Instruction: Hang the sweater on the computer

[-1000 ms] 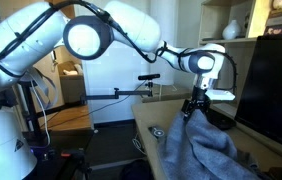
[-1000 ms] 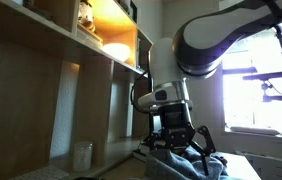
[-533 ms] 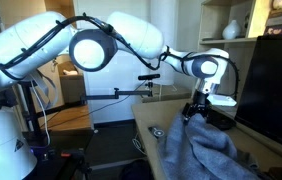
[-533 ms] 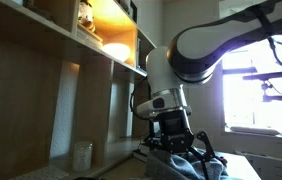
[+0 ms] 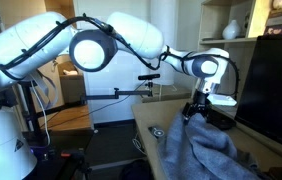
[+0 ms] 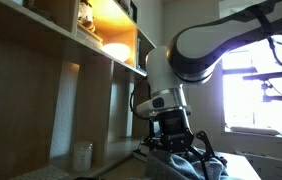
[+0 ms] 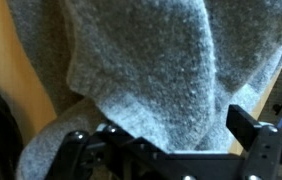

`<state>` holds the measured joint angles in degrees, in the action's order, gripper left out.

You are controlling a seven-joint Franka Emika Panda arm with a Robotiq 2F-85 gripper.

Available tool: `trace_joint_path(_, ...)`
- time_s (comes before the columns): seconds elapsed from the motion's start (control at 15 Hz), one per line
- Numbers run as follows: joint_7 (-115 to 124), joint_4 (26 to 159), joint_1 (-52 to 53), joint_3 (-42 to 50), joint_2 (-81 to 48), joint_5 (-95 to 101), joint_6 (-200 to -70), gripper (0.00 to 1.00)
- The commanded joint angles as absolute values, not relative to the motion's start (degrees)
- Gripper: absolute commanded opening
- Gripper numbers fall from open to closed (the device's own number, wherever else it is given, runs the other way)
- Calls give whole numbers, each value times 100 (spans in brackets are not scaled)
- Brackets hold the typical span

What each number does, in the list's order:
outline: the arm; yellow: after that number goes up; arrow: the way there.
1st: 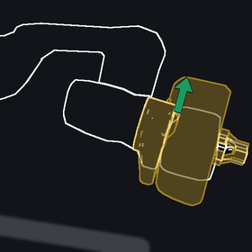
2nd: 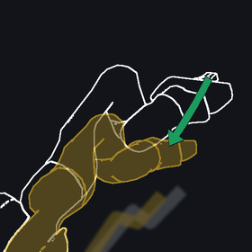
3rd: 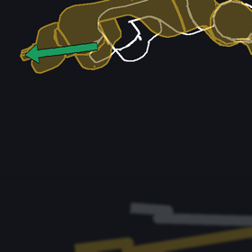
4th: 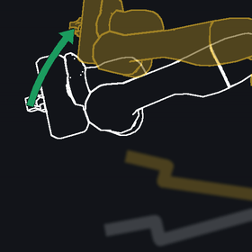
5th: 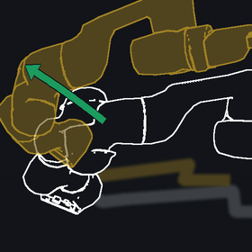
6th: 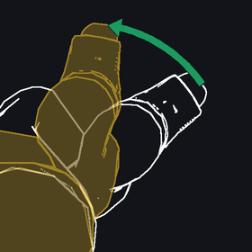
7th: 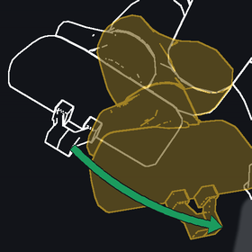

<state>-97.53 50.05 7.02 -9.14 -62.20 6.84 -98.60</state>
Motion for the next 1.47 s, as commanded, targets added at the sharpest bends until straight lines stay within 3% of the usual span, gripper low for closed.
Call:
trace_joint_path(0.0, -9753, 5005, 702, -915, -6220, 684, -9860, 100)
trace_joint_path(1.33, -9805, 5045, 675, -947, -6234, 663, -9990, 100)
trace_joint_path(1.4, -9805, 5044, 676, -944, -6239, 670, -10009, 75)
